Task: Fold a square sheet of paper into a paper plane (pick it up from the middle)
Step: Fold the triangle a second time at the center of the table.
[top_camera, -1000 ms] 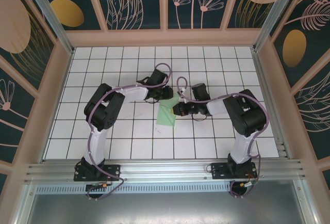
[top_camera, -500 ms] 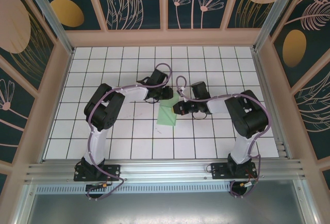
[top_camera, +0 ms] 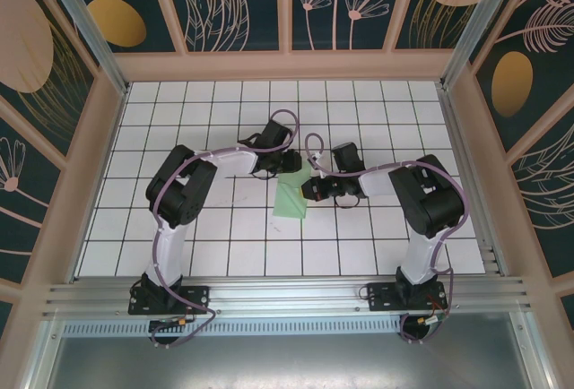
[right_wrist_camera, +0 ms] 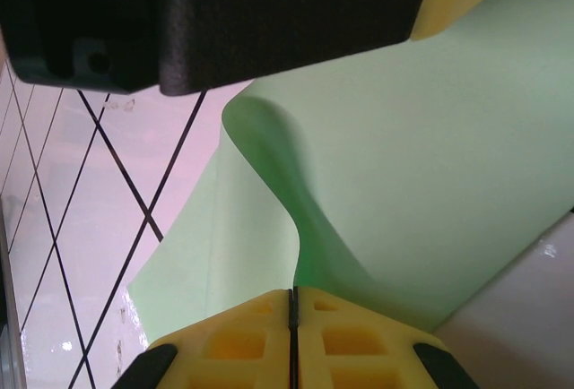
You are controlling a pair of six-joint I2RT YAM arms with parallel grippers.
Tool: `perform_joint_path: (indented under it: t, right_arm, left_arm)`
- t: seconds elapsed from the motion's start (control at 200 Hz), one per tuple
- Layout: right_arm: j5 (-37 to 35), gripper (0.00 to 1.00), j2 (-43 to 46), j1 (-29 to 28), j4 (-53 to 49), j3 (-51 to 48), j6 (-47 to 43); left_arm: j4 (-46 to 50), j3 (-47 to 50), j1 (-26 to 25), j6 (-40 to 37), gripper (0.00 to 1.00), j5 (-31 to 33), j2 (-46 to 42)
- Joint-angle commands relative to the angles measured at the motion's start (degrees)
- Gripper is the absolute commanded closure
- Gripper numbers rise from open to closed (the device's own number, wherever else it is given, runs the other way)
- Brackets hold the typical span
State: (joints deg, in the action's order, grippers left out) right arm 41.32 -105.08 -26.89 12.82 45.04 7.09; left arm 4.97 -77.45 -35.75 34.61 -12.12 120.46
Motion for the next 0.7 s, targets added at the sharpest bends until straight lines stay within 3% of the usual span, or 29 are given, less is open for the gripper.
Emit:
perform_joint_path:
  t: [0.0, 0.21, 0.445, 0.696]
  right_arm:
    - [-1.0, 0.9, -1.1, 0.0, -0.6, 0.4, -1.8]
    - [-1.4, 0.9, -1.3, -0.1, -0.6, 0.1, -1.9]
    - [-1.5, 0.9, -1.3, -0.1, -0.3, -0.3, -1.6]
    - [-1.3, 0.9, -1.6, -0.1, -0.2, 0.0, -1.6]
  left_arm:
    - [0.6, -1.1, 0.1, 0.3, 0.68, 0.1, -4.2]
    - [-1.8, 2.5, 0.1, 4.7, 0.65, 3.2, -10.8]
    - [-13.0, 16.1, 0.1, 15.7, 0.81, -0.8, -19.3]
    - [-13.6, 18.4, -2.1, 19.2, 0.87, -3.3, -17.7]
